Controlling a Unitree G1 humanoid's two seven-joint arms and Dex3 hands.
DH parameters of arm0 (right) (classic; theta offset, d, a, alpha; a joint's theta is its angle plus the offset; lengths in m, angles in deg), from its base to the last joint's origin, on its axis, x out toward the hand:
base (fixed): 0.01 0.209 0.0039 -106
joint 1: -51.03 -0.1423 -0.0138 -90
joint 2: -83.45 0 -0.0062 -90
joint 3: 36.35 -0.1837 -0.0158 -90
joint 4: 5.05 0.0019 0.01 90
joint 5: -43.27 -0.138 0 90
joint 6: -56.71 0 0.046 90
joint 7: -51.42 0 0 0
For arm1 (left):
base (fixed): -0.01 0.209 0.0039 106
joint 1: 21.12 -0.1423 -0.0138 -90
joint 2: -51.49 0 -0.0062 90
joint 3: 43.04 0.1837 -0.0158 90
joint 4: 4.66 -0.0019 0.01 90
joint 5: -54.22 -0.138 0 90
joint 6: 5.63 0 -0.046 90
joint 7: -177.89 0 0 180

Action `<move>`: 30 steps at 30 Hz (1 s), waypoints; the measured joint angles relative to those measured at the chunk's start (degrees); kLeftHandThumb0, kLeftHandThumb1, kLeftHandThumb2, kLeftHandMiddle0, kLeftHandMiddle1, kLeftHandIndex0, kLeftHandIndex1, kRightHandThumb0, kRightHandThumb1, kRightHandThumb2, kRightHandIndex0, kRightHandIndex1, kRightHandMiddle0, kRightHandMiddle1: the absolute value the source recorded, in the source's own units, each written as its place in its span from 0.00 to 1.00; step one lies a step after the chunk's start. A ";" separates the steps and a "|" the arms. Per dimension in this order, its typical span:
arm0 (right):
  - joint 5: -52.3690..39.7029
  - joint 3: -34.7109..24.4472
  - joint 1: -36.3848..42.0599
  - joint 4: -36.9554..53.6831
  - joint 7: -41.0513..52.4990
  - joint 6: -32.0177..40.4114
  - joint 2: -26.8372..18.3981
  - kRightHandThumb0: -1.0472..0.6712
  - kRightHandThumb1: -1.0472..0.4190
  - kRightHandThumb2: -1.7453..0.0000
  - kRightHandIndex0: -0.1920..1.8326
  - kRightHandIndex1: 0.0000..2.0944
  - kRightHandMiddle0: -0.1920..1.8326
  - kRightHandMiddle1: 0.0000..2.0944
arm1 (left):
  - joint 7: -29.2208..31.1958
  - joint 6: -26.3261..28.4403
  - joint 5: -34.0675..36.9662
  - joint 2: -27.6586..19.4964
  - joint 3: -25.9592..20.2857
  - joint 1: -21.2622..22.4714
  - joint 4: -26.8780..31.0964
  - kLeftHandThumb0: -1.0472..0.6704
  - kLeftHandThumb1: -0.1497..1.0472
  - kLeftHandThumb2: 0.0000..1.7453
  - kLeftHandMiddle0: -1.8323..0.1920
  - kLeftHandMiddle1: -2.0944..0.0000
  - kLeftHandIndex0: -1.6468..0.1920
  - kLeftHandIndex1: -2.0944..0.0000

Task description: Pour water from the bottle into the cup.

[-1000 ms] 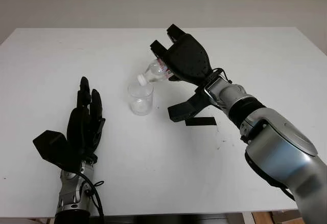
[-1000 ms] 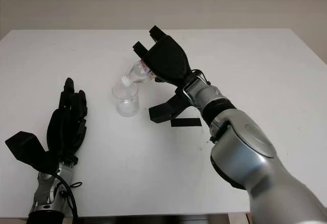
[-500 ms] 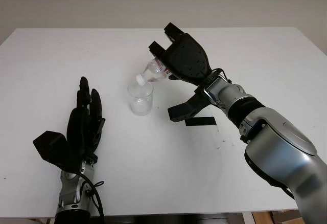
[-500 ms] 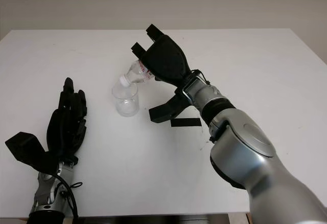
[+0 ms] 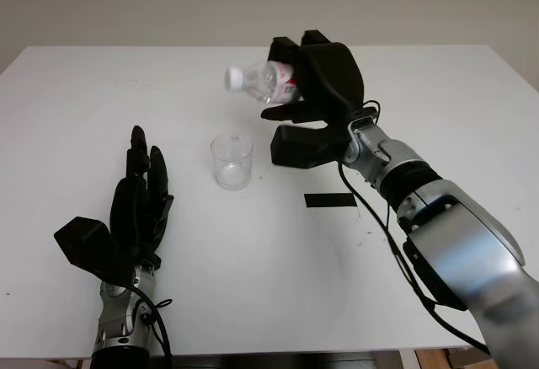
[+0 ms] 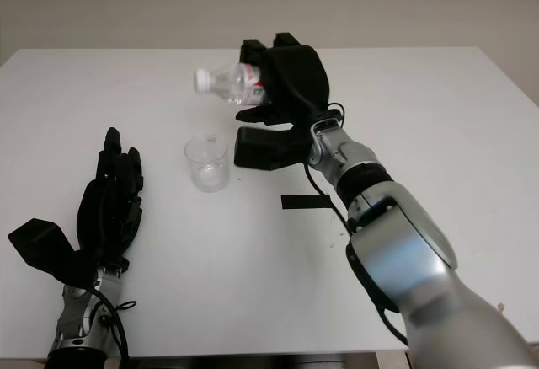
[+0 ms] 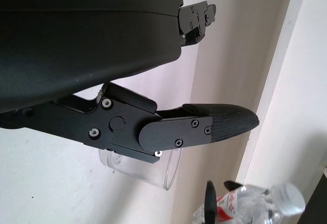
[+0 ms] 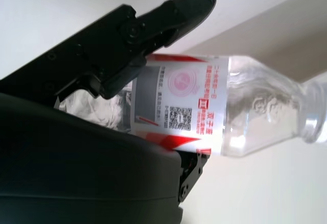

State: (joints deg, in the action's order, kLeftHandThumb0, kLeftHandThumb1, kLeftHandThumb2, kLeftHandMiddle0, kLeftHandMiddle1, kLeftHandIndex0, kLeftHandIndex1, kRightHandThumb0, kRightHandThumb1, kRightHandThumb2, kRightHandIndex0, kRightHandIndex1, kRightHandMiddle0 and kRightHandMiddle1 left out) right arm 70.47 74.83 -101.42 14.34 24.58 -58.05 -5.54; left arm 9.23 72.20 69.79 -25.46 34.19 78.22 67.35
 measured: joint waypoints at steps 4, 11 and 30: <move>-9.03 -7.47 5.62 3.21 9.98 0.44 0.03 0.40 0.00 0.78 0.72 1.00 0.56 1.00 | 0.00 0.33 -0.13 -0.05 0.02 -0.49 0.47 0.17 1.00 0.30 1.00 0.98 1.00 0.98; -20.25 -16.61 17.08 16.07 19.22 6.23 1.82 0.39 0.00 0.77 0.64 1.00 0.50 1.00 | 0.44 0.43 -0.14 -0.23 0.02 -0.68 0.62 0.18 1.00 0.29 1.00 0.98 1.00 0.98; -31.56 -23.19 38.17 55.61 25.61 32.56 10.34 0.37 0.00 0.74 0.78 1.00 0.53 1.00 | 1.01 2.43 0.02 -0.29 0.22 -0.57 1.24 0.18 1.00 0.30 1.00 0.98 1.00 0.98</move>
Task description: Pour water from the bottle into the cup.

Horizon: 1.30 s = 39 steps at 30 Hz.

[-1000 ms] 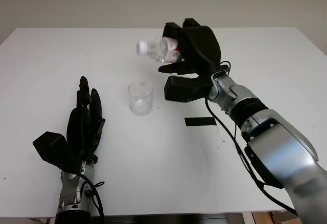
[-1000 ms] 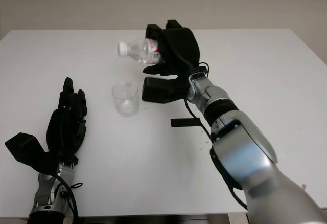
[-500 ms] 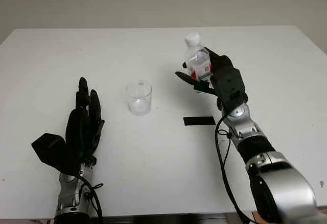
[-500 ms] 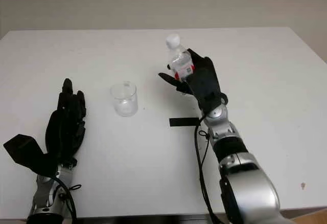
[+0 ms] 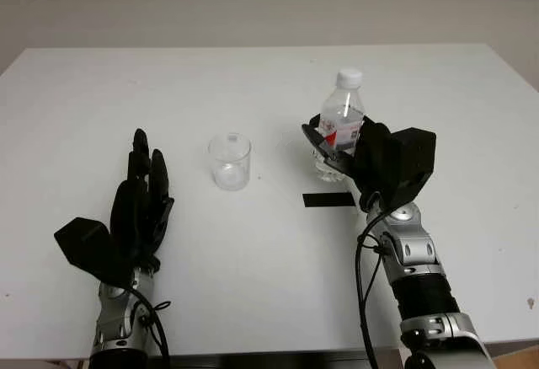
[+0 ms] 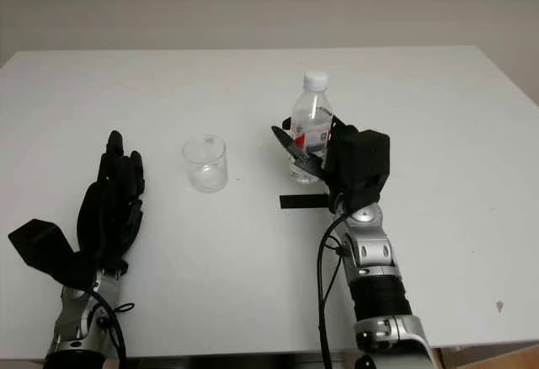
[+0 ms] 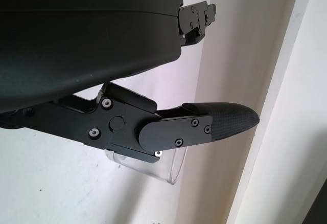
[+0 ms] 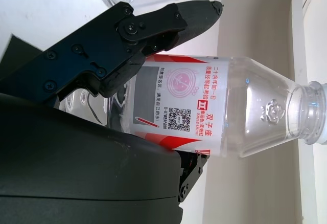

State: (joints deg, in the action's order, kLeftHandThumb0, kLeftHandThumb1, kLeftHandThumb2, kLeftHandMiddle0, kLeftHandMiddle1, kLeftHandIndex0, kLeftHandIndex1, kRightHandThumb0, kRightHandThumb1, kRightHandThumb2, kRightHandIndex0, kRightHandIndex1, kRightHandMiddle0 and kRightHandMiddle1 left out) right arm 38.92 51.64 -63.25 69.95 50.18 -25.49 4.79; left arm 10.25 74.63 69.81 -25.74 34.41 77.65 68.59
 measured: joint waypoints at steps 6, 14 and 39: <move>1.22 0.27 2.44 -0.71 -0.28 -1.44 1.64 0.36 0.00 0.74 0.79 1.00 0.55 1.00 | 0.47 0.57 0.13 -0.07 -0.02 -0.20 0.47 0.18 1.00 0.30 1.00 0.98 1.00 0.99; 5.86 0.89 2.40 -8.09 -1.41 -10.56 1.35 0.37 0.00 0.74 0.75 1.00 0.51 1.00 | 0.96 1.02 0.31 -0.19 -0.27 -0.59 0.98 0.18 1.00 0.30 1.00 0.98 1.00 0.98; 9.90 2.01 2.12 -15.33 -4.09 -20.81 2.16 0.19 0.01 0.95 0.03 0.63 0.01 0.63 | 2.03 1.58 0.68 -1.24 -0.50 -0.71 0.96 0.17 1.00 0.27 1.00 0.98 1.00 0.98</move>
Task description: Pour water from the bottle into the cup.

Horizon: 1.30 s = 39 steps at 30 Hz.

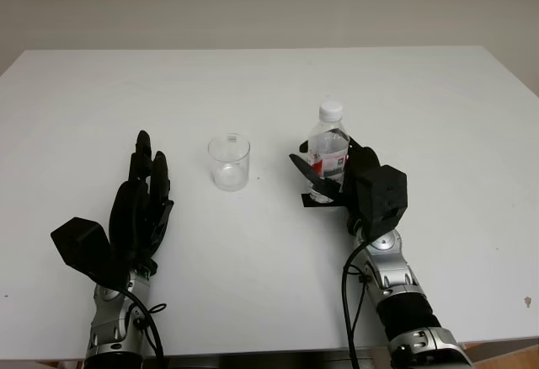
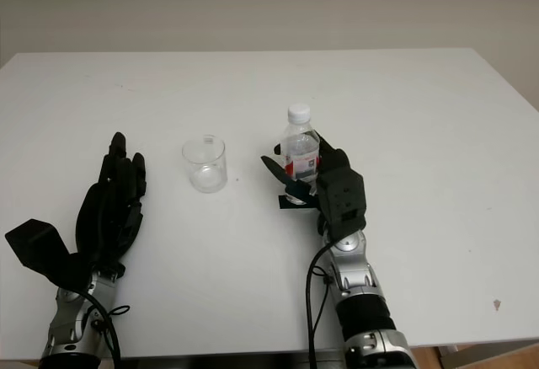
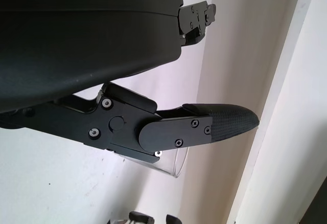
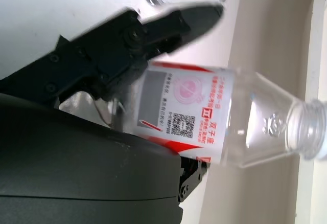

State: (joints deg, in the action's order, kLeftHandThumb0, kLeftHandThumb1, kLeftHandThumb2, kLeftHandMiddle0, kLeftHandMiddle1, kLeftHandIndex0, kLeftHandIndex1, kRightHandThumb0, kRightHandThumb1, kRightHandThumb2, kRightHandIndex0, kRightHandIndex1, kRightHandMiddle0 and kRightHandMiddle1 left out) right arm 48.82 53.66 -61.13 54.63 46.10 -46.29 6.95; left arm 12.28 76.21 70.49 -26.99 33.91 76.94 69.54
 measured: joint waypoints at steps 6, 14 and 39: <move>-0.12 1.99 2.78 4.87 5.45 -0.03 -0.44 0.13 0.09 0.97 0.00 0.02 0.00 0.03 | -0.07 0.46 -0.01 -0.10 -0.02 -0.02 0.13 0.17 1.00 0.27 1.00 0.98 1.00 0.98; -0.23 2.63 6.53 10.56 10.11 1.31 -2.32 0.07 0.08 0.97 0.00 0.00 0.00 0.00 | -0.14 0.78 0.01 -0.48 -0.06 -0.16 0.28 0.17 1.00 0.27 1.00 0.98 0.99 0.97; -0.73 1.04 10.47 13.58 7.77 -0.12 -3.00 0.07 0.07 0.97 0.00 0.00 0.00 0.00 | -0.07 0.94 0.02 -1.13 -0.15 -0.42 0.35 0.17 1.00 0.28 0.99 0.97 0.99 0.97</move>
